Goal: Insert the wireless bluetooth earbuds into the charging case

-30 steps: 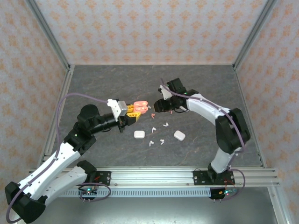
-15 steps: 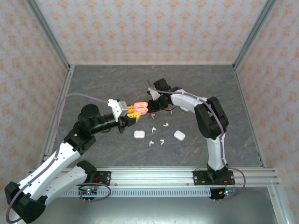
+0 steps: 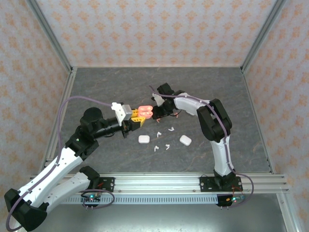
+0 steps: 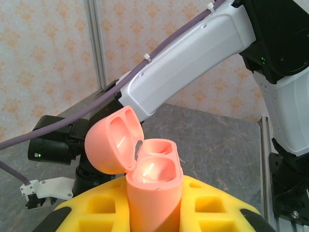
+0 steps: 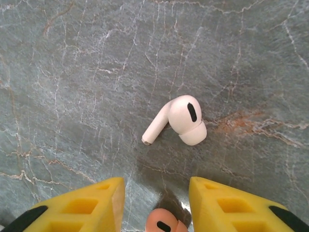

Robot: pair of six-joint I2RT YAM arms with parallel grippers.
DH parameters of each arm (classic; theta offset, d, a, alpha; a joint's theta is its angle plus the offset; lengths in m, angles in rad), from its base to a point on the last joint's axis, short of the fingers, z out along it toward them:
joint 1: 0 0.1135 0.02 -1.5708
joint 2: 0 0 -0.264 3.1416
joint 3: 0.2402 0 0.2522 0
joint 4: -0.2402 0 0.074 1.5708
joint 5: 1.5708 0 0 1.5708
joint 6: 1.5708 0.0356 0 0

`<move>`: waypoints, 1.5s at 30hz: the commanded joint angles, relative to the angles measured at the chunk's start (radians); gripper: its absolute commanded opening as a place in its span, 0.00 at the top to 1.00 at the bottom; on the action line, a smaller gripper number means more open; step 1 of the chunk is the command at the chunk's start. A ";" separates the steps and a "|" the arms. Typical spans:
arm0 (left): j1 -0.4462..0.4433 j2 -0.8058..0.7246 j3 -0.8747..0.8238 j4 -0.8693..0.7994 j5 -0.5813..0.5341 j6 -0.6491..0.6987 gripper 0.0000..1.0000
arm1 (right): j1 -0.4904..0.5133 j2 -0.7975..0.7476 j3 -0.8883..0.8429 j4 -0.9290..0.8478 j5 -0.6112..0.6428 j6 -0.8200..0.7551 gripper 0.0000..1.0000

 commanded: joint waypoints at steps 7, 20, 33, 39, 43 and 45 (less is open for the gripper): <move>-0.008 -0.017 0.044 -0.029 -0.007 0.028 1.00 | 0.011 -0.027 -0.024 -0.076 0.009 -0.048 0.61; -0.008 -0.018 0.047 -0.033 -0.016 0.030 1.00 | 0.021 -0.075 -0.082 -0.084 0.007 -0.062 0.63; -0.009 -0.016 0.055 -0.041 -0.017 0.030 1.00 | 0.023 -0.067 -0.074 -0.062 0.057 -0.047 0.75; -0.008 -0.016 0.058 -0.045 -0.017 0.030 1.00 | 0.022 -0.154 -0.126 0.013 0.095 -0.025 0.80; -0.007 -0.016 0.049 -0.028 -0.017 0.015 1.00 | 0.022 -0.287 -0.200 0.075 0.131 -0.016 0.81; -0.008 -0.012 0.033 0.007 -0.014 -0.008 1.00 | 0.022 -0.381 -0.259 0.117 0.149 -0.013 0.81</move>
